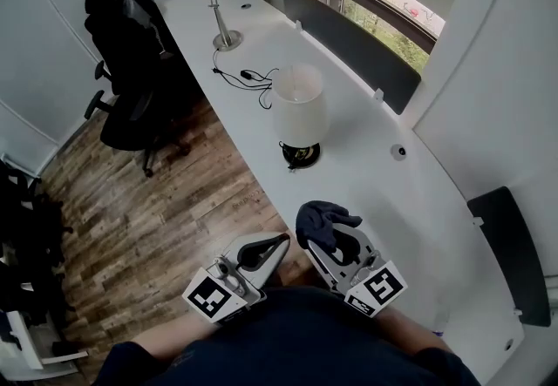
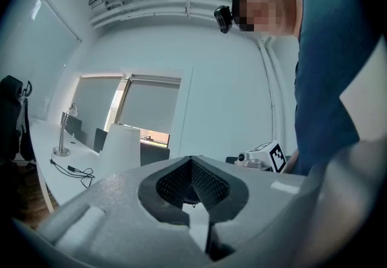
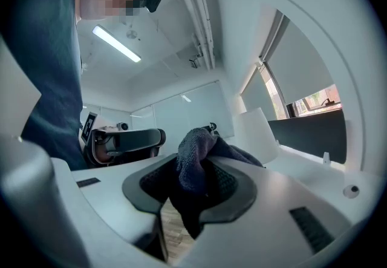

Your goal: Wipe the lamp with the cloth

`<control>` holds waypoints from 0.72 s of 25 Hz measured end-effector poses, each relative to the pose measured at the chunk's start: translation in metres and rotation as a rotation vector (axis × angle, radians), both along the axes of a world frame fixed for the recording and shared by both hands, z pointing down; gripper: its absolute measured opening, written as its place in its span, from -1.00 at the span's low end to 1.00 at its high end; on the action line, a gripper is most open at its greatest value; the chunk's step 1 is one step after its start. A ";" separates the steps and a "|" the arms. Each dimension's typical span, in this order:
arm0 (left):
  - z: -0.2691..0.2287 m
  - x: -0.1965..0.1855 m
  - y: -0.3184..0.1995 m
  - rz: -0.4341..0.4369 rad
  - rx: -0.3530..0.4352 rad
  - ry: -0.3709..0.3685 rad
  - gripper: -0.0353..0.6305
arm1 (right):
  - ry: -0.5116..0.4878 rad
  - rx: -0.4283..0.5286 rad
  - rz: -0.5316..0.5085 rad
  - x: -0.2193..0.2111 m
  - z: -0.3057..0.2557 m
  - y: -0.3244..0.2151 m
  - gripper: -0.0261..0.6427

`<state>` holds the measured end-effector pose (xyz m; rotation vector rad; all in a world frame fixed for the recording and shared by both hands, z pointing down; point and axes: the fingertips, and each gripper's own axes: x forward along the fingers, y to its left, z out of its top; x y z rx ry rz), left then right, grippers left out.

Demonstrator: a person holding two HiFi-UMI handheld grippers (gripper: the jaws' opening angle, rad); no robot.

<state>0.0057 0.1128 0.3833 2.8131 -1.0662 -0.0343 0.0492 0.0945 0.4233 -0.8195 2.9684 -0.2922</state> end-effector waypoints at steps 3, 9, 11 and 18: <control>0.003 -0.013 -0.026 0.040 -0.002 0.014 -0.88 | 0.014 -0.004 0.058 -0.009 -0.001 -0.024 -0.52; -0.008 -0.048 -0.072 0.157 0.009 0.040 -0.88 | 0.052 0.013 0.201 -0.034 -0.011 -0.071 -0.52; -0.012 -0.060 -0.086 0.196 0.007 0.050 -0.88 | 0.058 0.013 0.261 -0.040 -0.015 -0.087 -0.52; -0.021 -0.080 -0.123 0.291 0.013 0.072 -0.88 | 0.080 0.042 0.400 -0.046 -0.033 -0.126 -0.52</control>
